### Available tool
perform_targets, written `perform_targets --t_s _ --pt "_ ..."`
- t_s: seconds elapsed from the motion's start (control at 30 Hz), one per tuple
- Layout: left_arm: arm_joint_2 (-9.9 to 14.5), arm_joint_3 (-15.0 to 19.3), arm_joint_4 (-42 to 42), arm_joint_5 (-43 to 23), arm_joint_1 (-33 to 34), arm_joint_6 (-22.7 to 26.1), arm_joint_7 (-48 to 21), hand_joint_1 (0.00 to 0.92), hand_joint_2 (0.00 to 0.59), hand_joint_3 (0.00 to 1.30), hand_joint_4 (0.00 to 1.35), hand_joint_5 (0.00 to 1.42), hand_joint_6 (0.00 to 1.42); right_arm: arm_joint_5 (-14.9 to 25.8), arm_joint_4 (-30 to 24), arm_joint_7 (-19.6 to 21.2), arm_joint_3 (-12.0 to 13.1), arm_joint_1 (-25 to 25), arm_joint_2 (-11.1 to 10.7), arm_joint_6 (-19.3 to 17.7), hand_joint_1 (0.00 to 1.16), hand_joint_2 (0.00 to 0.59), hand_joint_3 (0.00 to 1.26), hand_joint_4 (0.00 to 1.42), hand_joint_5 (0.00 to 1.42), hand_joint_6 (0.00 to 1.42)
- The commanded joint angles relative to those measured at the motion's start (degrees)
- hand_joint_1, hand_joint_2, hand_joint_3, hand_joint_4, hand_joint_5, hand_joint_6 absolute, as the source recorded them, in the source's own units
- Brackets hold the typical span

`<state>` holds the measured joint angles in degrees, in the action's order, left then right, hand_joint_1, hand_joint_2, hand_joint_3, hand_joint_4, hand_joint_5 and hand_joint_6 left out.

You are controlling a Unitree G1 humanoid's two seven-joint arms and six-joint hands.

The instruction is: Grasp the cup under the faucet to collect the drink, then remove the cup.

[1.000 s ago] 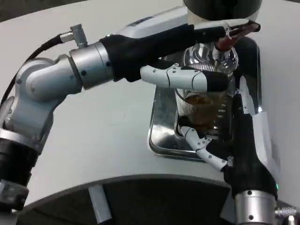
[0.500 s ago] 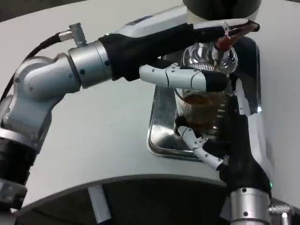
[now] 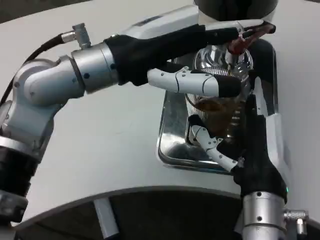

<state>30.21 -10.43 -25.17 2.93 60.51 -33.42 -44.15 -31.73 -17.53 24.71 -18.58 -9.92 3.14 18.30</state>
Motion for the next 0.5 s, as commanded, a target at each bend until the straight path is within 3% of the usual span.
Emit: perform_targets --t_s 0.03,0.5 --pt "0.38 -1.48 0.8 1.01 -0.06 -1.42 -2.4 0.0 0.1 0.12 0.0 0.05 0.18 1.32 1.14 0.9 0.05 0.21 3.93 -1.35 0.72 0.244 0.0 0.0 0.02 0.11" --pt "0.28 -1.5 1.07 0.94 0.37 -1.06 -2.54 0.0 0.1 0.12 0.0 0.05 0.18 3.01 3.0 1.05 0.6 -0.88 4.04 -1.7 0.72 0.244 0.0 0.0 0.03 0.11"
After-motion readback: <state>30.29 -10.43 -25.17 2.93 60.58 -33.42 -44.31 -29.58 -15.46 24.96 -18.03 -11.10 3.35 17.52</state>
